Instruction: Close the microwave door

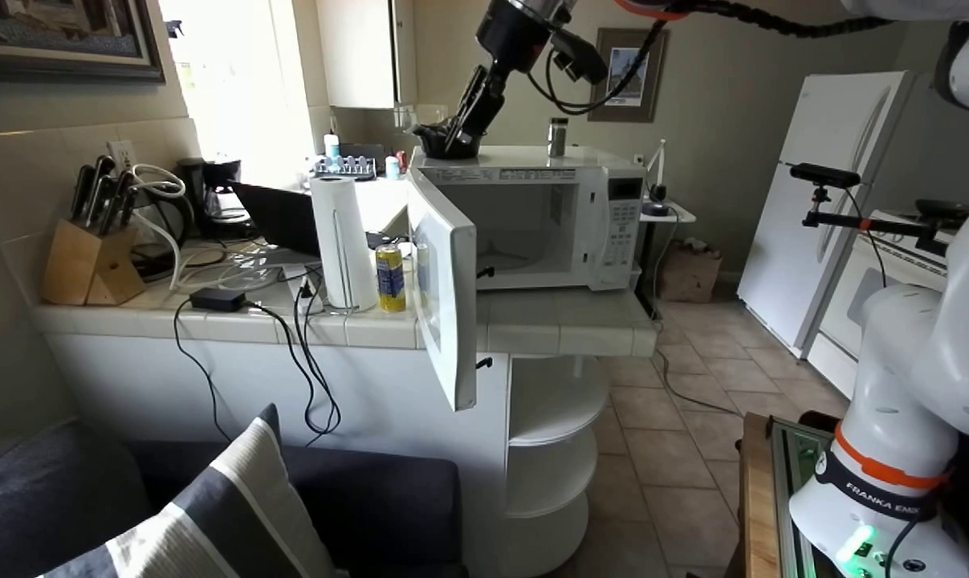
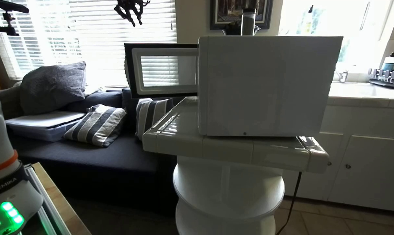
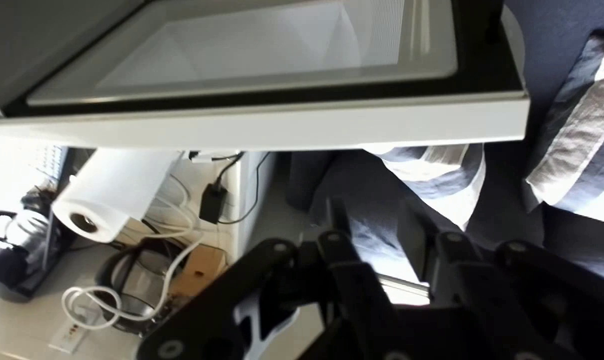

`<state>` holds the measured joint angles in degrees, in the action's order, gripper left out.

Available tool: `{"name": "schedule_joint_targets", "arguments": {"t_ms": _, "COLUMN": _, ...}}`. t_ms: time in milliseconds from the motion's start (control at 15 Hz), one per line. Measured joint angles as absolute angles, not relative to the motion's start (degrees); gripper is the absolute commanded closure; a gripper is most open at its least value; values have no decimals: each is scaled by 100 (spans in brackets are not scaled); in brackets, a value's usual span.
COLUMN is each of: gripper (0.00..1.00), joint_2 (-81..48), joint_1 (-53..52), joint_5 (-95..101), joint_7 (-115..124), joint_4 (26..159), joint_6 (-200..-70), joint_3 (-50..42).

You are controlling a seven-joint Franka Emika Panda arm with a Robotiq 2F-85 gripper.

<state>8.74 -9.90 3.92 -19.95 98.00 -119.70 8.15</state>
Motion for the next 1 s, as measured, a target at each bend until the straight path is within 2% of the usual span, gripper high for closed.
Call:
{"name": "schedule_joint_targets", "arguments": {"t_ms": 333, "gripper": 100, "joint_2": 367, "joint_1": -1158, "joint_5": -210, "joint_7": -3281, "joint_4": 9569, "joint_6": -12336, "joint_3": 859}}
{"name": "schedule_joint_targets", "arguments": {"t_ms": 733, "gripper": 100, "joint_2": 162, "joint_1": -1052, "joint_5": -659, "joint_7": -4422, "joint_4": 9234, "joint_6": -11127, "joint_3": 810}}
{"name": "schedule_joint_targets", "arguments": {"t_ms": 1000, "gripper": 100, "joint_2": 87, "joint_1": -962, "joint_5": -654, "joint_7": -4733, "joint_4": 9185, "joint_6": -10881, "joint_3": 791}}
